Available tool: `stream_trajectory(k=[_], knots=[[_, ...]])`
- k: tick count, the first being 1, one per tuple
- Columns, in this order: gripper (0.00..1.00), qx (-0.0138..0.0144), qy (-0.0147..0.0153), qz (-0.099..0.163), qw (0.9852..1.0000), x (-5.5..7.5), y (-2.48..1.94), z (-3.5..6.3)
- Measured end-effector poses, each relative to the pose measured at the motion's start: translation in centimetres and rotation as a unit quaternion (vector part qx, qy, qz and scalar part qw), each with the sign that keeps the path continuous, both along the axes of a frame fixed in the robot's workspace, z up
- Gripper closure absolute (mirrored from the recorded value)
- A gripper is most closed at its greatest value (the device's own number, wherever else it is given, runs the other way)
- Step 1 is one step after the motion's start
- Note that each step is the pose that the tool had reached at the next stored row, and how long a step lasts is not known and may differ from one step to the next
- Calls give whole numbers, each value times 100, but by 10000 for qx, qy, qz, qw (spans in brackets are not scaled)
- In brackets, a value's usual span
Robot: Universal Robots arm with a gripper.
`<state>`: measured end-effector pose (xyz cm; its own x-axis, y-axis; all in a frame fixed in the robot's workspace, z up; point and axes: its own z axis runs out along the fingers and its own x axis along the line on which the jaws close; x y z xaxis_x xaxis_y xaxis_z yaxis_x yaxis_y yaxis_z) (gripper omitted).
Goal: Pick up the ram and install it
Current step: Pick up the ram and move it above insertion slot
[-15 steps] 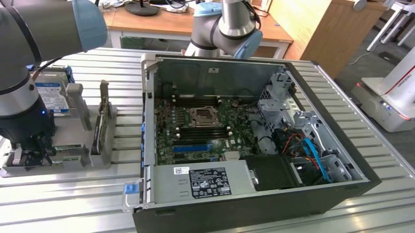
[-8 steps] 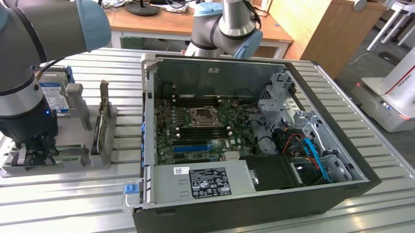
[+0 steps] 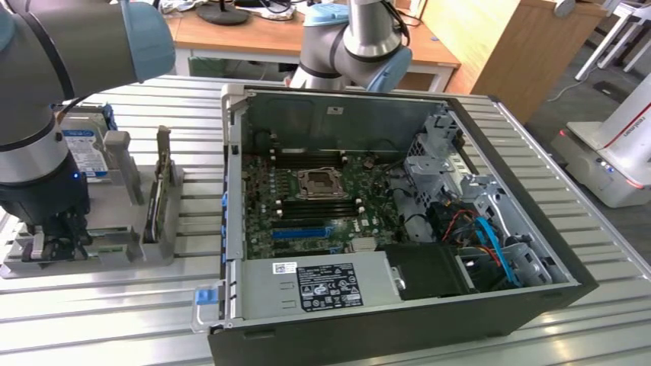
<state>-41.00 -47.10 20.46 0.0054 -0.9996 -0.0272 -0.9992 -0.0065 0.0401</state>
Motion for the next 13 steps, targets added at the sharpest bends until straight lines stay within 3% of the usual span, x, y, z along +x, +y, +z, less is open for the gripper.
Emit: stream_trajectory(k=[13], knots=[[70,-1,0,53,10000,0,0,-60]])
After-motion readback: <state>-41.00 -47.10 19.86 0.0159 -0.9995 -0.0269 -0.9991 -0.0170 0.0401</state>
